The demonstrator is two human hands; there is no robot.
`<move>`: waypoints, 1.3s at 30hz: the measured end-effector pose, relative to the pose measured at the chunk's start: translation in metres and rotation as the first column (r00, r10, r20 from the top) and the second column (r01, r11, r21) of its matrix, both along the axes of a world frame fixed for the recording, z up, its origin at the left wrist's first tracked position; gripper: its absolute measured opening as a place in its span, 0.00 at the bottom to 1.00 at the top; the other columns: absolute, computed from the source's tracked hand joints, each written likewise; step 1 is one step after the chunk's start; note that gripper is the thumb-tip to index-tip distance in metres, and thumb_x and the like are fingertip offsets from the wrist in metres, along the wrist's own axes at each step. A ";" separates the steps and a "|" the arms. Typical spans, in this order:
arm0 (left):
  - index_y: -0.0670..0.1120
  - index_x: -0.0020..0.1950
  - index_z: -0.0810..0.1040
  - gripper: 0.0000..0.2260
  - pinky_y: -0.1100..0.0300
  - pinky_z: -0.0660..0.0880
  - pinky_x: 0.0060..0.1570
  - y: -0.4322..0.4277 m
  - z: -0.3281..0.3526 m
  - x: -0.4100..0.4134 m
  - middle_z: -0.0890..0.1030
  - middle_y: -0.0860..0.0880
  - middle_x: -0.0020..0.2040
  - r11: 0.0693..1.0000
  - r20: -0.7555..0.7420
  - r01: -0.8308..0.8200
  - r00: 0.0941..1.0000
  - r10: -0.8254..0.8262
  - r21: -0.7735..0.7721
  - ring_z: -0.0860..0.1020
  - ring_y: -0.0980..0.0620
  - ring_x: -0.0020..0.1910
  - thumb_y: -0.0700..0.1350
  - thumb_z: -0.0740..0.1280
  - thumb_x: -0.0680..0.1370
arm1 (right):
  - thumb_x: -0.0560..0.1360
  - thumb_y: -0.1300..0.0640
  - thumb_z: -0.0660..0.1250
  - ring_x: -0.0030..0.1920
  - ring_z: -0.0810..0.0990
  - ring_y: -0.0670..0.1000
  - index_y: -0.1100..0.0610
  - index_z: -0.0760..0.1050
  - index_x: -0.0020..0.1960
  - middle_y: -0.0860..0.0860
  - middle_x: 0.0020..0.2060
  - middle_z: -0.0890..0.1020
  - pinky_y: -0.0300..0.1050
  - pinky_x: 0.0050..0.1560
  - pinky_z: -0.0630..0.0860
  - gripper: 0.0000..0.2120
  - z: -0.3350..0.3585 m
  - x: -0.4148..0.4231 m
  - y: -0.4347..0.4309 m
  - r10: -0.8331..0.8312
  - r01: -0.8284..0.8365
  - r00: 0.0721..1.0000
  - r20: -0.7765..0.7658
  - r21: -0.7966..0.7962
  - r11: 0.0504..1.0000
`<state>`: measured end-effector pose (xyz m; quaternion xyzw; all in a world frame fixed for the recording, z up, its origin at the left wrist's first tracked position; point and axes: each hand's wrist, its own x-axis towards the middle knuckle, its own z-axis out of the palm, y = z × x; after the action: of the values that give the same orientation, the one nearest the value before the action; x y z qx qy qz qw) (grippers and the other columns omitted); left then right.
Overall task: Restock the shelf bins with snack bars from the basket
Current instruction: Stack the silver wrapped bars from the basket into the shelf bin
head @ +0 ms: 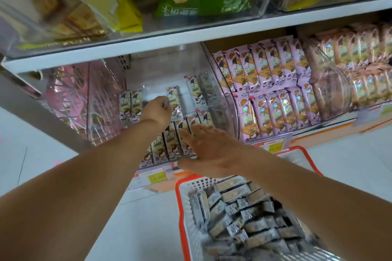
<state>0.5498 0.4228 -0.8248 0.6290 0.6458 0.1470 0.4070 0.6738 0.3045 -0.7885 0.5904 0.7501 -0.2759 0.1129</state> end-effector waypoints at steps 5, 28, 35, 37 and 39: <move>0.45 0.75 0.65 0.20 0.73 0.66 0.23 0.000 -0.004 -0.008 0.72 0.38 0.69 0.998 0.034 0.043 0.999 -0.042 -0.039 0.68 0.55 0.30 0.37 0.53 0.83 | 0.82 0.40 0.45 0.77 0.33 0.53 0.48 0.41 0.80 0.53 0.78 0.36 0.54 0.75 0.38 0.30 0.011 -0.009 0.012 -0.188 0.157 0.964 -0.186 -0.169 0.973; 0.53 0.79 0.57 0.31 0.69 0.59 0.64 0.007 -0.006 0.008 0.57 0.50 0.78 0.974 0.144 0.176 0.977 -0.156 -0.144 0.60 0.51 0.75 0.30 0.53 0.80 | 0.78 0.55 0.65 0.77 0.50 0.58 0.64 0.43 0.78 0.59 0.77 0.47 0.51 0.74 0.58 0.40 -0.030 -0.011 0.073 -0.264 0.245 0.958 0.108 0.165 0.955; 0.48 0.74 0.67 0.26 0.68 0.71 0.41 -0.013 0.011 0.008 0.70 0.46 0.70 0.997 0.120 0.065 0.990 -0.068 0.033 0.73 0.47 0.62 0.28 0.52 0.79 | 0.76 0.60 0.65 0.75 0.55 0.59 0.62 0.54 0.77 0.61 0.75 0.56 0.52 0.74 0.61 0.33 -0.029 -0.010 0.062 -0.308 0.317 0.948 -0.078 0.274 0.908; 0.47 0.67 0.74 0.24 0.67 0.74 0.45 -0.025 0.017 0.001 0.74 0.47 0.64 0.980 0.080 0.016 0.996 -0.033 0.198 0.75 0.47 0.56 0.28 0.53 0.77 | 0.76 0.63 0.64 0.72 0.62 0.58 0.62 0.59 0.75 0.60 0.71 0.64 0.51 0.72 0.63 0.30 -0.019 -0.008 0.053 -0.282 0.335 0.939 -0.198 0.337 0.880; 0.46 0.63 0.77 0.22 0.56 0.73 0.60 -0.040 0.024 -0.004 0.76 0.45 0.62 0.933 0.045 -0.022 0.999 0.007 0.359 0.74 0.45 0.60 0.29 0.55 0.75 | 0.76 0.64 0.63 0.67 0.69 0.57 0.60 0.64 0.73 0.58 0.67 0.70 0.49 0.68 0.68 0.26 -0.005 -0.006 0.039 -0.208 0.323 0.932 -0.297 0.419 0.848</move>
<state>0.5459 0.3824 -0.8010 0.6847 0.6039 0.2789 0.2979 0.6680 0.3434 -0.7934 0.6609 0.7123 -0.1723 -0.1619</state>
